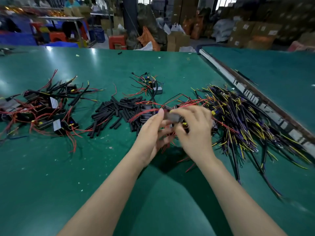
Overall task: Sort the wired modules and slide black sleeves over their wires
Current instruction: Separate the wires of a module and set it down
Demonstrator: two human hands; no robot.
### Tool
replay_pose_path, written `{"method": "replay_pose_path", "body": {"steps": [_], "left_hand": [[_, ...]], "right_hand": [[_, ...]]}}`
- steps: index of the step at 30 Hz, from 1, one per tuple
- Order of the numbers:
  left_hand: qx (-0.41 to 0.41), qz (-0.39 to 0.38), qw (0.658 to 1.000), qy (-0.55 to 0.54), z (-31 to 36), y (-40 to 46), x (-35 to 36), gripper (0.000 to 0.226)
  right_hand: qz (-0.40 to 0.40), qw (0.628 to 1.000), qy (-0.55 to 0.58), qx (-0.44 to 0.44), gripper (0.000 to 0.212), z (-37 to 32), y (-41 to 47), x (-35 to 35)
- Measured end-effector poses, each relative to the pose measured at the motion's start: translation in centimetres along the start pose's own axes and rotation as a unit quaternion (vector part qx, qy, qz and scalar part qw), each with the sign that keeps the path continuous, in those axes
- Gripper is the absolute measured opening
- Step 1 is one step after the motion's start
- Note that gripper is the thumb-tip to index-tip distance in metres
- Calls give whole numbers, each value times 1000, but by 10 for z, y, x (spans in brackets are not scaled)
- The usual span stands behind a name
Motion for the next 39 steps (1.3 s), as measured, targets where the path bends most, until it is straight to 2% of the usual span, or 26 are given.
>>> {"method": "replay_pose_path", "body": {"steps": [2,4,7,10,12,14,18,20,22,23,24,26,27,29,31,33,36,39], "left_hand": [[42,-6,999,9,8,0,-2,28],[66,45,997,-17,12,3,-15,21],[58,108,991,-57,13,7,-34,18],[53,96,990,-85,12,8,-36,18],[60,85,988,-117,14,8,-35,18],[58,75,978,-184,17,9,-35,22],[-5,47,950,-308,14,8,-36,32],[-34,1,937,-346,14,4,-32,33],[-45,-47,923,-379,16,1,-28,30],[-48,-68,915,-394,18,0,-26,30],[-49,-84,912,-397,19,-2,-24,31],[-46,-104,926,-361,19,-3,-22,35],[-45,-110,936,-332,19,-3,-19,37],[-54,-116,949,-289,17,-4,-14,37],[-62,-113,955,-266,16,-4,-11,36],[-59,-98,960,-255,17,-5,-13,35],[-39,-36,962,-267,21,-3,-26,29],[-32,53,953,-296,20,-1,-40,22]], "right_hand": [[-84,994,39,-49,44,-12,-5,18],[-109,991,52,-56,47,-13,-5,23],[-37,996,78,-29,43,-6,-1,8],[41,993,107,2,27,-2,1,-7],[57,991,118,-27,19,-9,0,-12],[18,988,139,-59,17,-17,-2,-8],[-176,978,104,-27,17,-19,-17,30],[-201,976,83,-5,20,-11,-20,35],[-183,975,93,82,23,5,-16,33],[-168,961,136,171,24,19,-14,33],[-144,919,229,287,24,31,-16,34],[-56,759,449,467,22,43,-24,41],[-18,686,523,505,22,45,-26,41],[8,577,633,516,25,43,-22,34],[13,515,705,488,34,38,-14,24],[56,510,724,461,31,43,-7,12],[155,540,702,438,20,58,-3,-7],[202,571,688,400,14,66,1,-20]]}}
Point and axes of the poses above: each hand's wrist, its own y-axis towards the middle knuckle, its own x-axis out of the palm, z = x × y, the point moved 8 cm from there along y, towards the middle knuckle, and after that the axes turned 12 degrees about y, right-handed, at the moved point
